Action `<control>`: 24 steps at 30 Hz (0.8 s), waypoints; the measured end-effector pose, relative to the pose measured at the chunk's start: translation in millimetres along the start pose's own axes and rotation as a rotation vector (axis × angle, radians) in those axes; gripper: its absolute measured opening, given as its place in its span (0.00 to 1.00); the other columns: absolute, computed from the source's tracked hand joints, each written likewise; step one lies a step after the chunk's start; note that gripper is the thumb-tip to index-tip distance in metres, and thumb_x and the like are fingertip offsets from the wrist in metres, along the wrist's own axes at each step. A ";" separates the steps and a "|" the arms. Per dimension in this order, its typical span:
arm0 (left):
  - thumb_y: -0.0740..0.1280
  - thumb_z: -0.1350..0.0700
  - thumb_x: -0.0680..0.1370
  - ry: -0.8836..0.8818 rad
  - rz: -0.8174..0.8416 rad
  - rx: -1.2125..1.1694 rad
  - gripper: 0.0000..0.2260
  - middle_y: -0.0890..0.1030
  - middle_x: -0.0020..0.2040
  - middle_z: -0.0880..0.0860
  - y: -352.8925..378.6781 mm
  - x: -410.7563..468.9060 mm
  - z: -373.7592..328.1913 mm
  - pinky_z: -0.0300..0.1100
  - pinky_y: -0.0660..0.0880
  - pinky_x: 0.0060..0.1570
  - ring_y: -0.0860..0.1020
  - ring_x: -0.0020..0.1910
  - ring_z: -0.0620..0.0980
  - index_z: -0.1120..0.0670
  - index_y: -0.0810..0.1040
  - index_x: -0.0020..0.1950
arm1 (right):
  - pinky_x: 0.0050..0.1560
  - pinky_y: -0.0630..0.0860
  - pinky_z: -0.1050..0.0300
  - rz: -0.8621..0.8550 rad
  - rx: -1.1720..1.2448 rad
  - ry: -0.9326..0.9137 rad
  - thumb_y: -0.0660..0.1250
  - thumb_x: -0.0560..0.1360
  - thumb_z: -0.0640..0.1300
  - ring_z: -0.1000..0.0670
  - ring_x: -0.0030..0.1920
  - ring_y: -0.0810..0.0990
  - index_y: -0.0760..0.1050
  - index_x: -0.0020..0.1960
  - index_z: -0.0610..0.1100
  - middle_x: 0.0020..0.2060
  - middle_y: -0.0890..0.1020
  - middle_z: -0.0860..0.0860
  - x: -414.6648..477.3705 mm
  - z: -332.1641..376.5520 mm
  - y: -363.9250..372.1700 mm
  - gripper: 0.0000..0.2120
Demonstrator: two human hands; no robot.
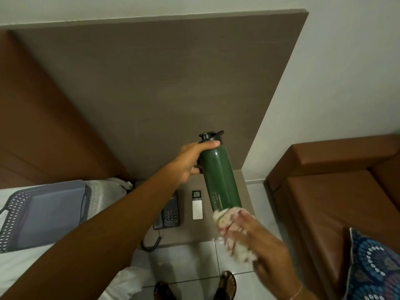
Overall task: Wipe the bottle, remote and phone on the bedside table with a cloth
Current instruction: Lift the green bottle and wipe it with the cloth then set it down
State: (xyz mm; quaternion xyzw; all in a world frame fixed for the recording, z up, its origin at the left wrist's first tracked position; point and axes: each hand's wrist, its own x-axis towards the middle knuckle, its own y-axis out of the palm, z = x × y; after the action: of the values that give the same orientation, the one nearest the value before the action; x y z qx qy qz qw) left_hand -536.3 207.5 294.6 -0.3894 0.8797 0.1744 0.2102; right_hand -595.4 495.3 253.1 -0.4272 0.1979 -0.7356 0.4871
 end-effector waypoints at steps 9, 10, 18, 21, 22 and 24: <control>0.71 0.43 0.63 0.040 0.215 -0.064 0.29 0.85 0.51 0.56 19.0 -12.4 21.5 0.49 0.81 0.50 0.83 0.49 0.54 0.56 0.81 0.61 | 0.61 0.76 0.44 -0.272 0.340 0.250 0.67 0.73 0.27 0.49 0.67 0.74 0.75 0.66 0.46 0.67 0.75 0.49 99.4 -23.0 -23.7 0.24; 0.71 0.44 0.64 0.048 0.230 -0.080 0.25 0.86 0.50 0.55 20.4 -11.1 23.2 0.49 0.81 0.51 0.84 0.49 0.54 0.55 0.84 0.57 | 0.61 0.75 0.43 -0.250 0.371 0.266 0.67 0.74 0.29 0.49 0.68 0.73 0.76 0.66 0.47 0.68 0.74 0.50 98.0 -21.1 -15.6 0.23; 0.67 0.47 0.68 0.073 0.128 -0.206 0.17 0.87 0.43 0.53 -14.8 1.7 23.8 0.45 0.82 0.42 0.85 0.42 0.51 0.54 0.83 0.51 | 0.64 0.73 0.48 -0.142 0.399 0.348 0.65 0.74 0.29 0.48 0.70 0.70 0.77 0.64 0.54 0.70 0.72 0.54 -5.9 -7.2 11.6 0.27; 0.67 0.48 0.69 0.065 0.118 -0.149 0.14 0.86 0.43 0.53 -21.7 3.7 25.0 0.47 0.82 0.43 0.84 0.43 0.51 0.53 0.83 0.50 | 0.65 0.72 0.51 -0.149 0.424 0.385 0.65 0.75 0.35 0.48 0.68 0.73 0.79 0.62 0.53 0.68 0.75 0.53 -29.1 -2.4 14.1 0.20; 0.67 0.48 0.69 0.056 0.120 -0.136 0.15 0.86 0.45 0.53 -22.8 4.2 25.6 0.49 0.82 0.47 0.84 0.45 0.52 0.53 0.83 0.51 | 0.63 0.73 0.51 -0.223 0.513 0.454 0.67 0.76 0.37 0.48 0.67 0.74 0.80 0.61 0.52 0.66 0.77 0.52 -28.2 -3.6 14.0 0.17; 0.69 0.48 0.68 0.049 0.135 -0.088 0.19 0.83 0.50 0.57 -22.6 5.3 26.7 0.57 0.78 0.56 0.81 0.51 0.56 0.56 0.81 0.55 | 0.59 0.77 0.53 -0.384 0.640 0.594 0.67 0.75 0.34 0.46 0.64 0.77 0.80 0.61 0.54 0.63 0.79 0.52 -12.6 -8.8 10.7 0.20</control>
State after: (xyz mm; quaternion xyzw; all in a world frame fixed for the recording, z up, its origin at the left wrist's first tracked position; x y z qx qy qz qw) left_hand -516.1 202.4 265.9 -0.3420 0.9003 0.2170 0.1592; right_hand -594.7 500.6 235.2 -0.0558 0.0096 -0.9265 0.3721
